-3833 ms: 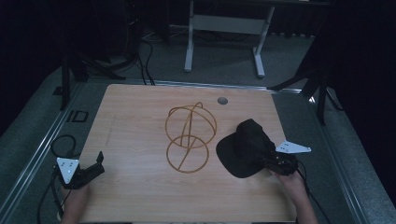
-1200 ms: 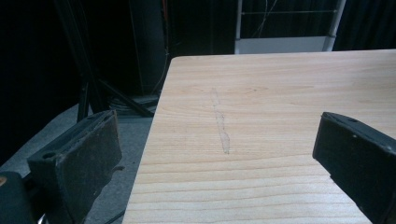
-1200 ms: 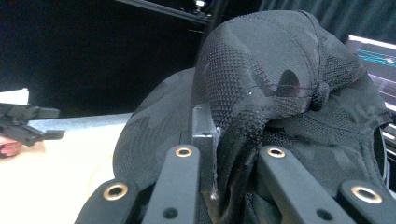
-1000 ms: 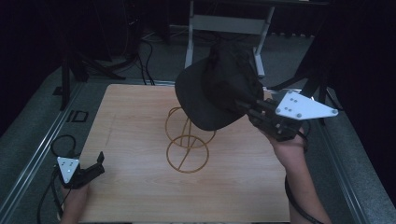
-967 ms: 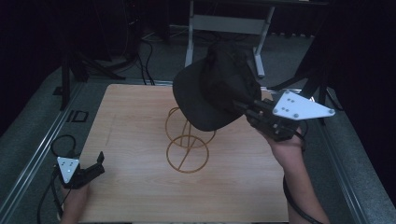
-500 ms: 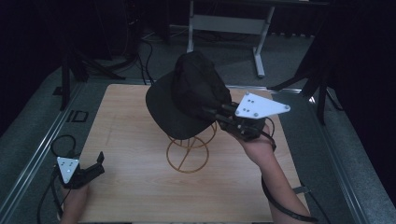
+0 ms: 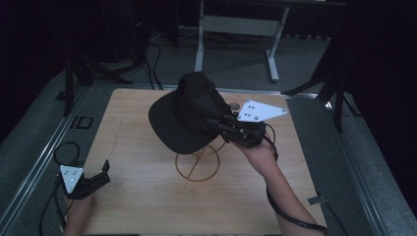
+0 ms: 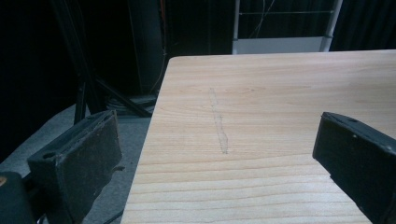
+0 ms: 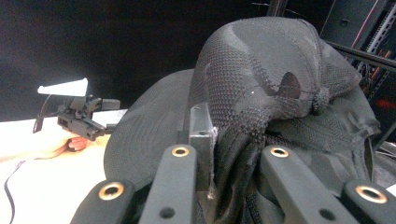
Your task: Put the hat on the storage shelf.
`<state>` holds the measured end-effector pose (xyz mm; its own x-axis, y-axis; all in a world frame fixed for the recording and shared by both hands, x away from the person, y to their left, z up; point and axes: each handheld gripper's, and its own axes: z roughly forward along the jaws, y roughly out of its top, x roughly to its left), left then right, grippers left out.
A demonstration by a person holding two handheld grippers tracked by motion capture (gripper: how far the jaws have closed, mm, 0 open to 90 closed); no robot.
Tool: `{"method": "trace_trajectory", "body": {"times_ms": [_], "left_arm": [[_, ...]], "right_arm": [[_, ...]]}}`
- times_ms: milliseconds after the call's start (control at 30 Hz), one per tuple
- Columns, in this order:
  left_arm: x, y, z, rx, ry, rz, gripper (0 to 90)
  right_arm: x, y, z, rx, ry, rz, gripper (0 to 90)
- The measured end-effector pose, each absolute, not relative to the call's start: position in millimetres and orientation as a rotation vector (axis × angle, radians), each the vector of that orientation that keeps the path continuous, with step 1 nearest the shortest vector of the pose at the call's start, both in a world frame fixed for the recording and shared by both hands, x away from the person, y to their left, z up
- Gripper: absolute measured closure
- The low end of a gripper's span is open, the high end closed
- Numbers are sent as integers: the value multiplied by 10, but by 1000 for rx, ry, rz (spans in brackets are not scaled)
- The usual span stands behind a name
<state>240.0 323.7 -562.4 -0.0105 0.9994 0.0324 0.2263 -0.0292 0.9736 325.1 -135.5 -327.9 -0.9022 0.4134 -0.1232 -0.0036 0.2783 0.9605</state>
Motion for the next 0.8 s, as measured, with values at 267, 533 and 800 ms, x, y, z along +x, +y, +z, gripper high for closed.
{"method": "trace_trajectory", "body": {"times_ms": [267,533,800], "left_arm": [[2400,3237,-5624,1393,1370,1128,16],[2395,3237,-5624,1394,1367,1124,16],[2392,3236,-5624,1395,1365,1122,17]], "right_arm": [[3236,-1297,-3353,355,2253,1644,788],[3240,-1211,-3476,349,2286,1646,759],[3280,-1222,-3527,397,2272,1644,552]]}}
